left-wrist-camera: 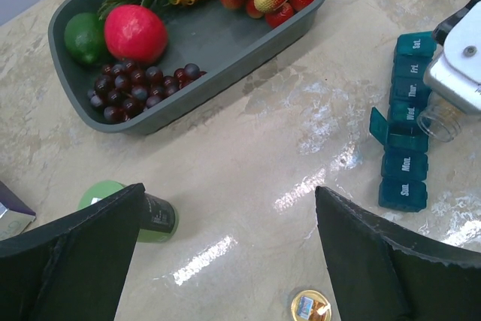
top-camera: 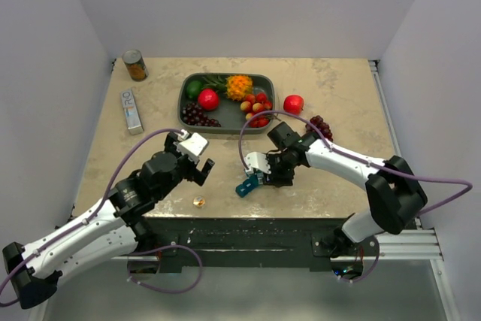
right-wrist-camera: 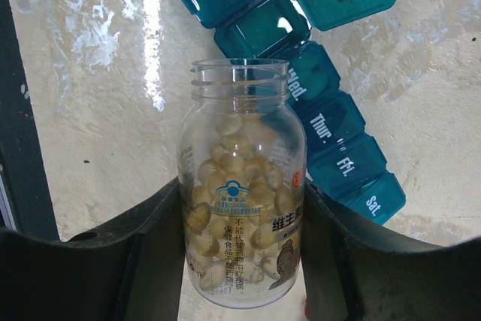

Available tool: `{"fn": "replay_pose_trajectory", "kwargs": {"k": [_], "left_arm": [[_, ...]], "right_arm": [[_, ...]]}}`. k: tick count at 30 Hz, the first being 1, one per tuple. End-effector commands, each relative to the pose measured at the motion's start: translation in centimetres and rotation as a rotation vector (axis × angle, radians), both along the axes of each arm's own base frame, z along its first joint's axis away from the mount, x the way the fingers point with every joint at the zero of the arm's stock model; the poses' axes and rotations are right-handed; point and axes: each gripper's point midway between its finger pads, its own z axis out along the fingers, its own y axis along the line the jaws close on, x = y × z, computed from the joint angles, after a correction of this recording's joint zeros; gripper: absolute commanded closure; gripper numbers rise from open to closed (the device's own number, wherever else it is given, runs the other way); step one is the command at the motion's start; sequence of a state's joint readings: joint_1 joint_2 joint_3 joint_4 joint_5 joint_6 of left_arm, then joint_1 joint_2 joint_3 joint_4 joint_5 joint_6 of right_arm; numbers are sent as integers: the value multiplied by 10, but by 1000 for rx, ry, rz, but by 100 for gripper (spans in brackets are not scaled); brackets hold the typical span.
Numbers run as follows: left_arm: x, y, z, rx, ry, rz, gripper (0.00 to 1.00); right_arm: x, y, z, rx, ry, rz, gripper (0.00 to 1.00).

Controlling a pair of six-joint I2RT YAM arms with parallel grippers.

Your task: Sort the pills into containers

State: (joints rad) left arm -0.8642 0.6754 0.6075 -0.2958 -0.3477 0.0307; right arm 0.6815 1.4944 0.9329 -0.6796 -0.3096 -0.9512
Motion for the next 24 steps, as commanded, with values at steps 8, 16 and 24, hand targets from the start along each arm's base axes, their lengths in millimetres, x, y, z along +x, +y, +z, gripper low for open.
{"fn": "replay_pose_trajectory", "kwargs": {"k": [8, 16, 24], "left_arm": [[3, 1, 14, -24, -55, 2, 1], [3, 1, 14, -23, -57, -2, 1], [3, 4, 17, -28, -66, 16, 1]], "right_arm": [[24, 10, 12, -41, -99, -9, 100], [24, 8, 13, -98, -114, 0, 100], [22, 8, 15, -151, -123, 10, 100]]}}
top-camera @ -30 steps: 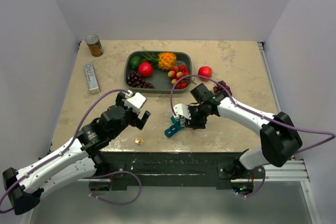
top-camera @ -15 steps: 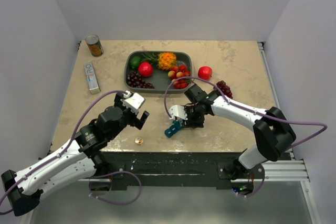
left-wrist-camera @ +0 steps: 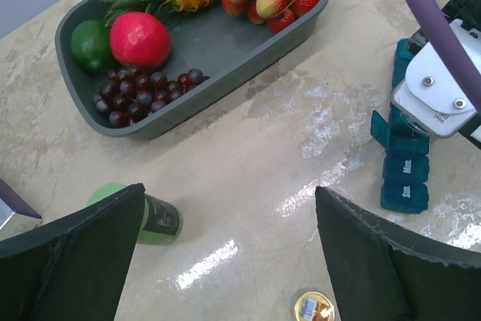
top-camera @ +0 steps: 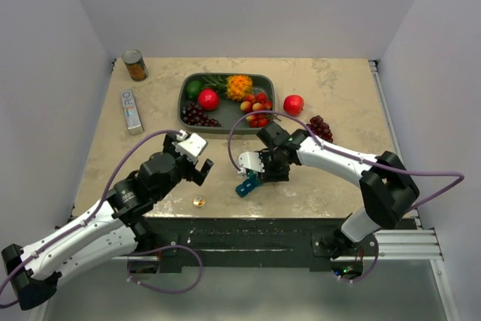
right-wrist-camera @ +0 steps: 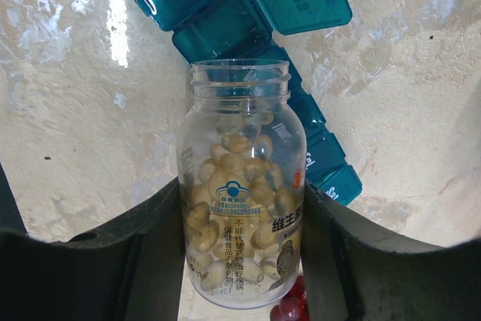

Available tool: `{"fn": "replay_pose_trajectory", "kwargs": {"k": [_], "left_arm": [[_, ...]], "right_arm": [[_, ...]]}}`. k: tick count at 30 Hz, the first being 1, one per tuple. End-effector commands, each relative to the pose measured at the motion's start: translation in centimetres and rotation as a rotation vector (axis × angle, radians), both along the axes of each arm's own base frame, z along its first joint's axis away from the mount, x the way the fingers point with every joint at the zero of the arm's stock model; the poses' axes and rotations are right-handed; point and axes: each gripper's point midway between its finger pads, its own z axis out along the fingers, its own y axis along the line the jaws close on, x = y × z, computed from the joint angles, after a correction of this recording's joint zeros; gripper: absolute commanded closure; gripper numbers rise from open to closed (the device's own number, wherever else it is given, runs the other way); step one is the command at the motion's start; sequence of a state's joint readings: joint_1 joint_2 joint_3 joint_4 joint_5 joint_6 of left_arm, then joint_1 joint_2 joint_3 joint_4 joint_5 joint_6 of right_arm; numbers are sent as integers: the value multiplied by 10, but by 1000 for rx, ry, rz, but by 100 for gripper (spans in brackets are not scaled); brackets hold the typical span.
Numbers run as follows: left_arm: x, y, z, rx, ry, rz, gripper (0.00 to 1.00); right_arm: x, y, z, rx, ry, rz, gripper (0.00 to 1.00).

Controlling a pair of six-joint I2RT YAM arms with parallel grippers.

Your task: Sort the pills into containers

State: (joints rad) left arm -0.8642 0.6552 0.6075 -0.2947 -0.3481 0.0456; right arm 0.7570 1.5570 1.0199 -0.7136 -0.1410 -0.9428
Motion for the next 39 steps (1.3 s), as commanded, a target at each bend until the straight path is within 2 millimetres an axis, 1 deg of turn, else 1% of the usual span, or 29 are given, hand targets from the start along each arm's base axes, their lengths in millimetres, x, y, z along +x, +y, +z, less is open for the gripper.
{"fn": "replay_pose_trajectory", "kwargs": {"k": [1, 8, 12, 16, 39], "left_arm": [[4, 4, 12, -22, -48, 29, 1], [8, 23, 19, -26, -79, 127, 1], [12, 39, 22, -20, -93, 217, 1], [13, 48, 24, -19, -102, 258, 1], [12, 51, 29, -34, -115, 271, 1]], "right_arm": [[6, 3, 10, -27, -29, -5, 100], [5, 4, 11, -49, -36, -10, 100], [5, 4, 11, -62, -33, -16, 100], [5, 3, 11, -80, -38, -22, 100], [2, 6, 12, -155, -43, -20, 100]]}}
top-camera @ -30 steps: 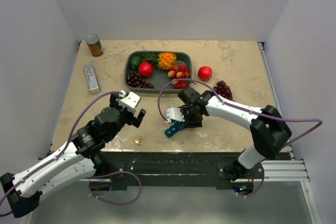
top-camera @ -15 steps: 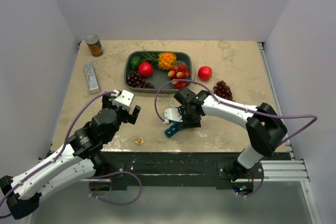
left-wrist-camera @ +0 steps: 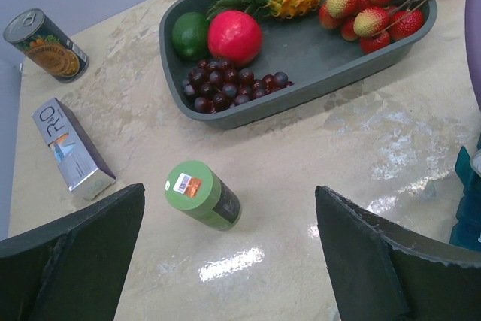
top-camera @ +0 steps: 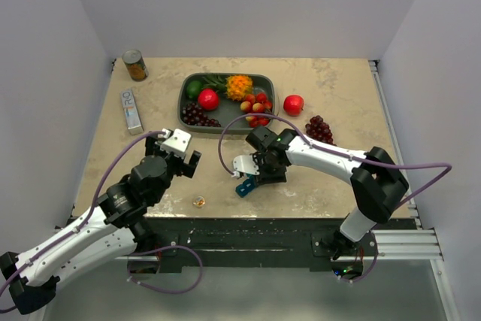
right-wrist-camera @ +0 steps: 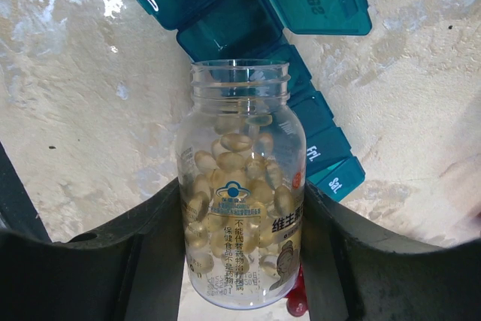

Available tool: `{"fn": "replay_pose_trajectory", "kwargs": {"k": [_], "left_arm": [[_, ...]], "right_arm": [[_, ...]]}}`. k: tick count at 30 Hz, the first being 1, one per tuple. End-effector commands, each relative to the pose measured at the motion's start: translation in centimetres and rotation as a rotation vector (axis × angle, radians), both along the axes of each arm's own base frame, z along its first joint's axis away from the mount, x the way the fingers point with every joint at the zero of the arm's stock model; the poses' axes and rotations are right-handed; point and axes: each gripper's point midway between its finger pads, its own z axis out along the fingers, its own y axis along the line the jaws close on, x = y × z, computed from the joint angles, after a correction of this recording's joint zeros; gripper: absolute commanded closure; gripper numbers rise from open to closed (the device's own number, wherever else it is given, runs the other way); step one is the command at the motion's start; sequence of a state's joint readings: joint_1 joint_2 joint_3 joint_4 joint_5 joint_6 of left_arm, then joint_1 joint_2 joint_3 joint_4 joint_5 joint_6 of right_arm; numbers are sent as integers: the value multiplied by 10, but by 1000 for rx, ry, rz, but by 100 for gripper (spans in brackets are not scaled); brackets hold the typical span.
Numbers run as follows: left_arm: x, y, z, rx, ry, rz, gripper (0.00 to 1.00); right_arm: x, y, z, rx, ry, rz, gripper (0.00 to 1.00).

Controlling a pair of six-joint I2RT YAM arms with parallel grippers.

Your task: Sort the pills into containers

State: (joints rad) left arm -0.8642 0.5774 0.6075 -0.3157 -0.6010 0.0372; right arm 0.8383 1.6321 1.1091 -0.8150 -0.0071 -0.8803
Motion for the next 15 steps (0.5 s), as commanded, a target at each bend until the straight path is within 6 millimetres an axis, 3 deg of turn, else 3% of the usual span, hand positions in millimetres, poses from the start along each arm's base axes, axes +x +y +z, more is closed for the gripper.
{"fn": "replay_pose_trajectory", "kwargs": {"k": [1, 15], "left_arm": [[2, 4, 9, -33, -27, 31, 1], [1, 7, 12, -45, -39, 37, 1]], "right_arm": [[6, 5, 10, -15, -28, -5, 100], [4, 4, 6, -74, -33, 6, 100]]}}
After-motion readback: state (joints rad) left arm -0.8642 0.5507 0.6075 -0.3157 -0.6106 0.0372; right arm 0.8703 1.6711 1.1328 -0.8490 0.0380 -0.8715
